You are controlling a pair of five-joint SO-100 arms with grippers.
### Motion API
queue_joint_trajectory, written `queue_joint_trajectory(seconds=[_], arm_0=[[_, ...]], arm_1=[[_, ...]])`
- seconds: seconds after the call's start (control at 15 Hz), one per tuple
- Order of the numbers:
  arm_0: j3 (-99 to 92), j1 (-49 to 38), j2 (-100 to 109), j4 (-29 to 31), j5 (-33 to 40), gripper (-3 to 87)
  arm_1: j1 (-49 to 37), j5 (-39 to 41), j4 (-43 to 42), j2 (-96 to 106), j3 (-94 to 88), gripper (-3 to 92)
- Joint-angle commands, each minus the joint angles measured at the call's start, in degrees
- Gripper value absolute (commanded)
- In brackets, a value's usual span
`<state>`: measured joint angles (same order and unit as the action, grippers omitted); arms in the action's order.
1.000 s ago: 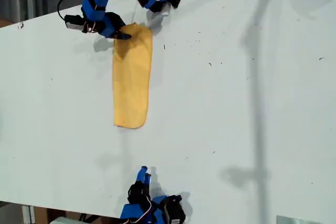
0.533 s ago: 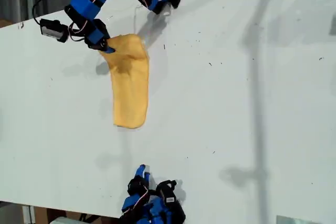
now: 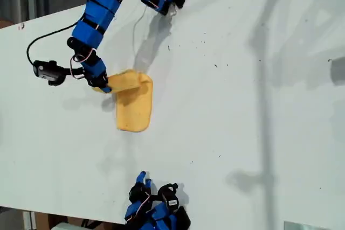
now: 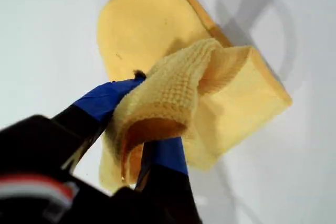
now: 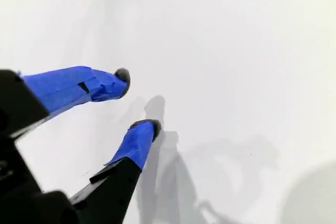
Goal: Grasp corners of a square towel and fold twice.
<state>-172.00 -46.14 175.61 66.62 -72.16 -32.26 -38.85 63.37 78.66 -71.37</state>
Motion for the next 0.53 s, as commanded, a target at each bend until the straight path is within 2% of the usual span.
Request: queue_joint_trajectory(seconds=[0.0,0.13,0.27,0.4,0.47], arm_0=[[-0.4,-0.9,5.0,3.1,-0.1,13.9],[-1.5,-0.9,10.4,5.4,0.3,13.9],[-1.2,-1.0,8.5,4.5,1.0,13.9],[-1.1,-1.1,8.1,4.3,1.1,13.9],[-1.1,-1.1,8.1,4.2,1.1,13.9]], arm_1=[[3.5,0.9,-4.7,-10.0,12.4,-0.1],[5.4,0.7,-7.6,-18.6,19.8,-0.1],[5.3,0.3,-12.1,-21.3,20.2,-0.1],[4.8,0.3,-13.1,-22.4,20.7,0.5],[4.8,0.6,-13.5,-22.4,20.5,10.2]])
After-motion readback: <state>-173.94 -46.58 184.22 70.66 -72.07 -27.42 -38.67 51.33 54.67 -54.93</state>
